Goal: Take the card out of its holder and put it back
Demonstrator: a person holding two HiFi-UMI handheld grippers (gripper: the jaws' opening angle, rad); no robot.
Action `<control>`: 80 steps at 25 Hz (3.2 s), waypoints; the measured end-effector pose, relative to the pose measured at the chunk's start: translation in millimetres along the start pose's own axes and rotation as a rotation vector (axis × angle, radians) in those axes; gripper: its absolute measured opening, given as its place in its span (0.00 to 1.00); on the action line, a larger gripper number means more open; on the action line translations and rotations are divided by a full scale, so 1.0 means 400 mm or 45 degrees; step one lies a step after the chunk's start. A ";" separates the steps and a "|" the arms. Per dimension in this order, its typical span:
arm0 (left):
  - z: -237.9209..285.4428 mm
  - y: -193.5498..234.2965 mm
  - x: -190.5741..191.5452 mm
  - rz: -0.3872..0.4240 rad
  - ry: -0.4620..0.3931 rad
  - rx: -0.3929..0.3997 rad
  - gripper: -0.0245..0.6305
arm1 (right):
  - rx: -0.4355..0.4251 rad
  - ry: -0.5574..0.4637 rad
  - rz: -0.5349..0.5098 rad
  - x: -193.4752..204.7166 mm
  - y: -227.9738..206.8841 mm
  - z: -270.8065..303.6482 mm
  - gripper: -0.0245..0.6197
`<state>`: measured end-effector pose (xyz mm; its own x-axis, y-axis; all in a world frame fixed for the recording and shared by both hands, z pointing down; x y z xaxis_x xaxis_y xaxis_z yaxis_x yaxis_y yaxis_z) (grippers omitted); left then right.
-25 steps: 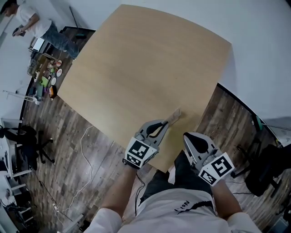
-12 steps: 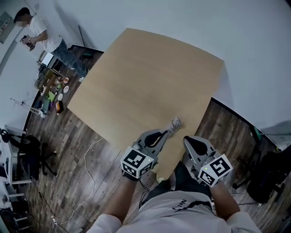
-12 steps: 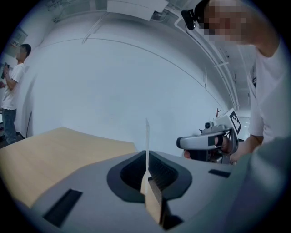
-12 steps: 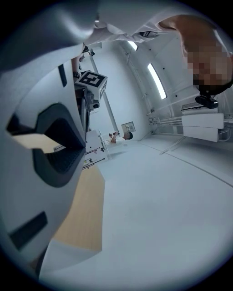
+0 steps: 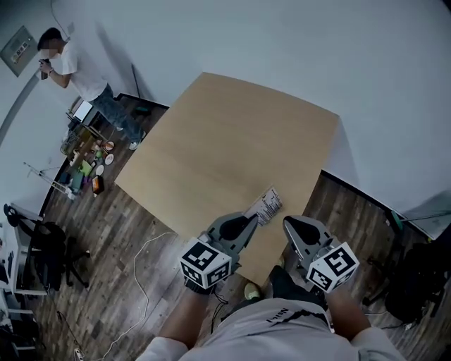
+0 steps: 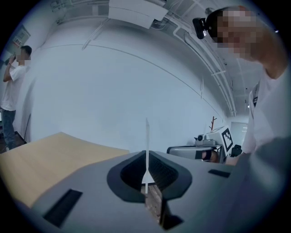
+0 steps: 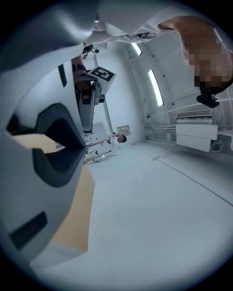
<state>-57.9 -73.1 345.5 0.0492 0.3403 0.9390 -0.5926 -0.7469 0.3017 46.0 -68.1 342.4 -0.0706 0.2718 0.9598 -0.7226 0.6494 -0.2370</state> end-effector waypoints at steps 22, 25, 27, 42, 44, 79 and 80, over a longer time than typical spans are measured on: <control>-0.061 -0.052 -0.027 0.003 -0.025 0.009 0.07 | -0.001 -0.030 -0.042 -0.037 0.067 -0.044 0.06; -0.051 -0.045 -0.019 -0.001 -0.019 0.014 0.07 | -0.002 -0.026 -0.036 -0.035 0.057 -0.040 0.06; -0.043 -0.035 -0.009 -0.003 -0.012 0.013 0.07 | 0.001 -0.018 -0.031 -0.028 0.047 -0.033 0.06; 0.054 0.078 0.113 0.041 0.060 -0.019 0.07 | -0.014 0.050 0.027 0.043 -0.059 0.039 0.06; 0.071 0.104 0.144 0.047 0.069 -0.013 0.07 | -0.025 0.060 0.037 0.058 -0.074 0.053 0.06; 0.166 0.292 0.541 0.003 0.230 0.072 0.07 | -0.044 0.274 0.176 0.313 -0.187 0.083 0.06; 0.166 0.293 0.547 0.000 0.235 0.075 0.08 | -0.044 0.276 0.177 0.315 -0.186 0.083 0.06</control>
<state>-63.0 -124.3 597.2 -0.1026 0.4353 0.8944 -0.5445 -0.7771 0.3157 68.1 -105.6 485.9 -0.0159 0.5033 0.8640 -0.6920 0.6182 -0.3728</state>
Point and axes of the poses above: the fingertips, and each gripper's own axes: z forward along the fingers, y to its left, x out of its underside, the point moved 2 cm from there along -z, backward along the fingers, and after that the axes turned 6 degrees about x, right-handed, at the moved point
